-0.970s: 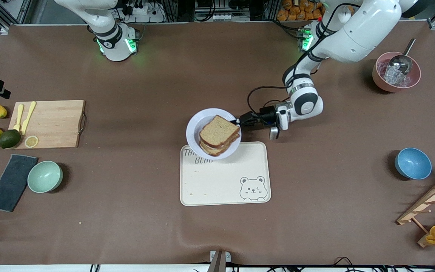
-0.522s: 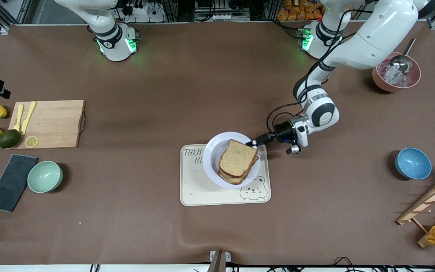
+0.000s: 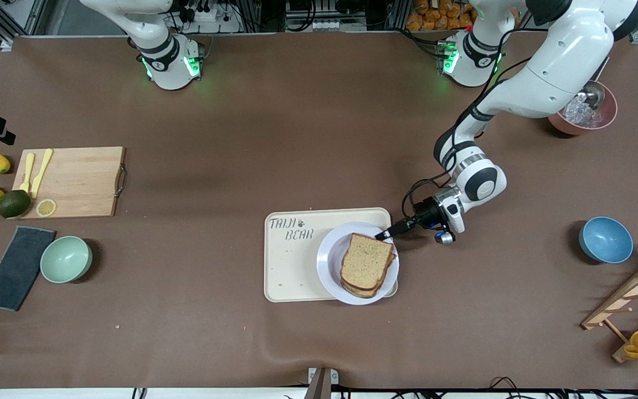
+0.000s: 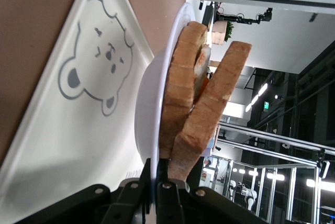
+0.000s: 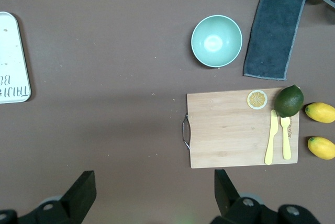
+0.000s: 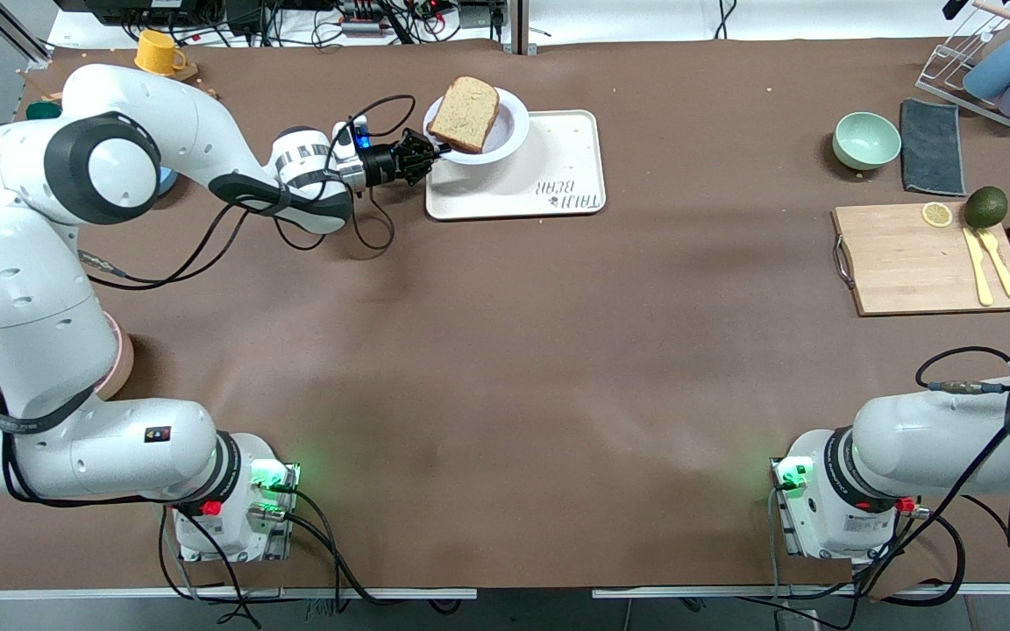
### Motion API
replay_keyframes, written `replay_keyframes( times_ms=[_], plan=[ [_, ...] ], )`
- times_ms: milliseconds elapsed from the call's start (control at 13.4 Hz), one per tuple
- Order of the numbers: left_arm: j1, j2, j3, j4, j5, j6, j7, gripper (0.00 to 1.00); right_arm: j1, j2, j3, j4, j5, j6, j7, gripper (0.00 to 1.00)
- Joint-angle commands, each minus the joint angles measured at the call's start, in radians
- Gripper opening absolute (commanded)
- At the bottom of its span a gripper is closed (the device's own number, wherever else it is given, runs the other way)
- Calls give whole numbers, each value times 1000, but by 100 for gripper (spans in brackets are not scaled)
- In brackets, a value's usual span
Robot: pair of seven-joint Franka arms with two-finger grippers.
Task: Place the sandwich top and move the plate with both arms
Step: 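Adjust the plate on the tray and open the left gripper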
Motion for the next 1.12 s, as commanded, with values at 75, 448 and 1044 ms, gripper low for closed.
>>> replay_keyframes(
  times_ms=[75, 448, 1044],
  plan=[
    [-19, 50, 0, 34, -4, 19, 6, 0, 0, -1, 4, 8, -17, -3, -6, 100],
    [-36, 48, 0, -20, -5, 23, 75, 0, 0, 0, 4, 8, -17, -3, -6, 100],
    [-27, -19, -2, -72, -4, 124, 72, 100, -1, 0, 4, 8, -15, -4, -8, 100]
  ],
)
